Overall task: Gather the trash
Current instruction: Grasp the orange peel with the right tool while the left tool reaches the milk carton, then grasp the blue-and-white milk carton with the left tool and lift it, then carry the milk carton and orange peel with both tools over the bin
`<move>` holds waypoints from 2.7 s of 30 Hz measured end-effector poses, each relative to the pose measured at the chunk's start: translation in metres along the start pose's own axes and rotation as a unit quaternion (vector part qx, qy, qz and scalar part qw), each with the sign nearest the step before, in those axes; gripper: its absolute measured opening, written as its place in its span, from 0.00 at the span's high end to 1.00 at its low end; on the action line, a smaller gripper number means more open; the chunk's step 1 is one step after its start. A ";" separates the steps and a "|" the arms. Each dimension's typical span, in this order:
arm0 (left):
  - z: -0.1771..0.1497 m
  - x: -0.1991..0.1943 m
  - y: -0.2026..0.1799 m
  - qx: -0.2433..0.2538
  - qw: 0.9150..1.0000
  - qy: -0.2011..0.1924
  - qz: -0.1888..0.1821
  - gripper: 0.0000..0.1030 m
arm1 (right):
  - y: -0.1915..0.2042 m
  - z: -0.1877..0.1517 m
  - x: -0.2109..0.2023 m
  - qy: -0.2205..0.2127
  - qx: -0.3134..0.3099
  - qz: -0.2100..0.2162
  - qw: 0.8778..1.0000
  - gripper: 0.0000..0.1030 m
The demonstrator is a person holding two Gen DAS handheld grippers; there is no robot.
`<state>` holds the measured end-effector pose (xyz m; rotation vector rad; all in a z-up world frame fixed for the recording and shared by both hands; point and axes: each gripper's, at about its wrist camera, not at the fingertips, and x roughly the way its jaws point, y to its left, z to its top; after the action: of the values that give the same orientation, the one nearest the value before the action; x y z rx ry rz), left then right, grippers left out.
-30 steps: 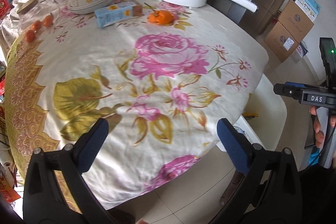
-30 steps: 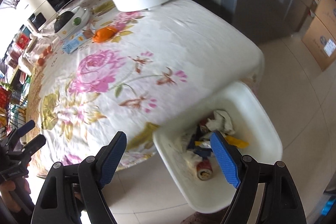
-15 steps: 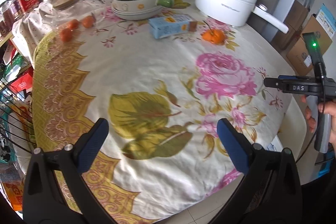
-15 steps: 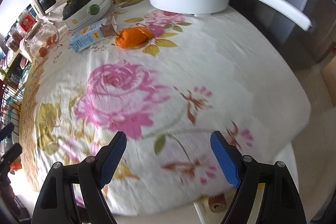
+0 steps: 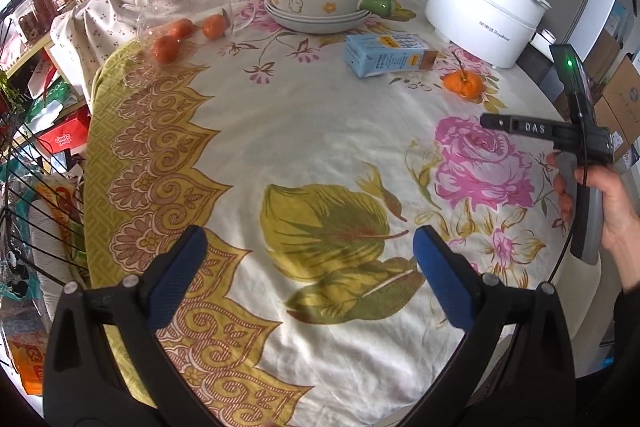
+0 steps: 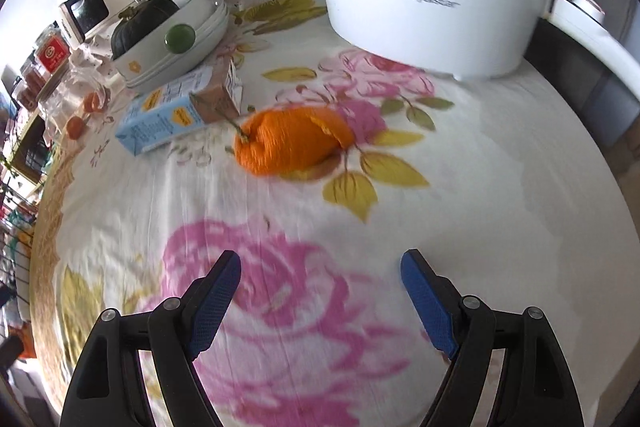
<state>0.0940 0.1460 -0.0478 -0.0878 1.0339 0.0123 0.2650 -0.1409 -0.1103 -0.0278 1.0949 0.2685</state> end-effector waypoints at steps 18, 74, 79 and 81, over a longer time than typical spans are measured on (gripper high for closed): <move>0.007 0.011 0.008 -0.030 1.000 -0.005 0.006 0.01 | 0.021 0.041 0.028 -0.028 -0.040 0.011 0.999 0.54; 0.025 0.025 -0.103 0.089 0.989 0.005 -0.122 0.50 | -0.015 -0.081 -0.145 -0.005 -0.053 0.023 0.998 0.65; -0.011 -0.009 -0.109 0.082 0.987 0.008 -0.139 0.50 | -0.005 -0.111 -0.177 -0.014 -0.050 0.028 0.998 0.65; -0.026 -0.020 -0.112 0.073 0.986 0.011 -0.151 0.50 | -0.003 -0.121 -0.187 -0.017 -0.048 0.027 0.998 0.65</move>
<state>0.0673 0.0329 -0.0364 -0.1109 1.0322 -0.3414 0.0800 -0.2006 -0.0012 -0.0786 1.0503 0.3686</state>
